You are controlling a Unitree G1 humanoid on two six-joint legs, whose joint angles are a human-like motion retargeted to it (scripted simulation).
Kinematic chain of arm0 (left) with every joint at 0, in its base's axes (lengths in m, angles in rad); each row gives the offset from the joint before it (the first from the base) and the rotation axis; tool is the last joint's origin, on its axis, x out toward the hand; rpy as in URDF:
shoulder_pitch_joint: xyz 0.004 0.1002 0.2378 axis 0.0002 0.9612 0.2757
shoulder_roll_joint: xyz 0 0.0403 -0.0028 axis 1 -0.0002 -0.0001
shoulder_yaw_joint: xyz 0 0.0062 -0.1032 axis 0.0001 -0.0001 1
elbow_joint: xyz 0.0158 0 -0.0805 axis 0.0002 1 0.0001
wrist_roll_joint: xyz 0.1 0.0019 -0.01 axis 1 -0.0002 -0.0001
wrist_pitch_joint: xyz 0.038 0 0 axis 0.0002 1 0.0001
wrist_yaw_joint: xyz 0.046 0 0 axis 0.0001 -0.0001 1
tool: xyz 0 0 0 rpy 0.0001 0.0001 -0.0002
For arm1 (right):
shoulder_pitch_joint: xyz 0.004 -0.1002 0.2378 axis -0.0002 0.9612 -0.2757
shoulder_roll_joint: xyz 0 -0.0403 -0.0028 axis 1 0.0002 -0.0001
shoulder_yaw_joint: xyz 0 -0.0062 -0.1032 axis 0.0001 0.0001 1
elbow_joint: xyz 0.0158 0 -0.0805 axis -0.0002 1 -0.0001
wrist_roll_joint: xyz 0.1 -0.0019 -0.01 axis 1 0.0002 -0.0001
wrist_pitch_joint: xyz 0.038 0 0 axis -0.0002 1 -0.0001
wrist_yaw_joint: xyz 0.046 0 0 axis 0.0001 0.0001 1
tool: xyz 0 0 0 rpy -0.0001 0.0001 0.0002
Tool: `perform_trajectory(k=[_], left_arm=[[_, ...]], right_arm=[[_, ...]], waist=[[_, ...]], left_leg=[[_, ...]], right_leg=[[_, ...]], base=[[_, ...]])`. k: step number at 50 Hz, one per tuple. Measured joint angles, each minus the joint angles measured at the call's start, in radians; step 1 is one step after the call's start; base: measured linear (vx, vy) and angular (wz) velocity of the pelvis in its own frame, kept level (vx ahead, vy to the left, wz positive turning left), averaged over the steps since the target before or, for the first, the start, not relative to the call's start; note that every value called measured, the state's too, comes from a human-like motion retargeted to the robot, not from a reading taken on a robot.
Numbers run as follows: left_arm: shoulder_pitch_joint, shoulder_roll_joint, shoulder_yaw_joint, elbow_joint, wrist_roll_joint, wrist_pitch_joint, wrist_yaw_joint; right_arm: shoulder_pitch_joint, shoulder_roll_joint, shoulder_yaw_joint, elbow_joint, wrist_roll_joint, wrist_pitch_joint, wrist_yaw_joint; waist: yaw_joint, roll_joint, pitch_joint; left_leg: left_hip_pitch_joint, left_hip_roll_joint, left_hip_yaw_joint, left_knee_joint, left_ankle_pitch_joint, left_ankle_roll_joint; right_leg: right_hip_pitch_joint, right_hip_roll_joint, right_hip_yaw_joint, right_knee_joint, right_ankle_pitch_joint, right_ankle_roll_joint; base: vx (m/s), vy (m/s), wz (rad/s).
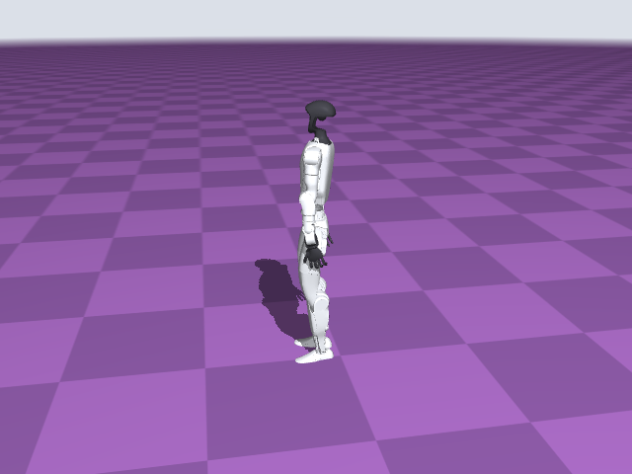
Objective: In place motions
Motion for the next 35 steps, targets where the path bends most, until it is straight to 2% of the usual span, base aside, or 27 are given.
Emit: perform_trajectory(k=[35], left_arm=[[0.0, 0.0, -0.001, -0.007, -0.007, 0.001, -0.002]], right_arm=[[0.003, -0.002, -0.001, -0.005, 0.002, -0.003, 0.001]], waist=[[-0.004, 0.001, 0.01]], left_leg=[[0.003, -0.002, 0.002, 0.001, 0.0, 0.004]], right_leg=[[0.003, 0.002, 0.003, 0.0, 0.002, -0.003]], base=[[0.0, 0.0, 0.0]])
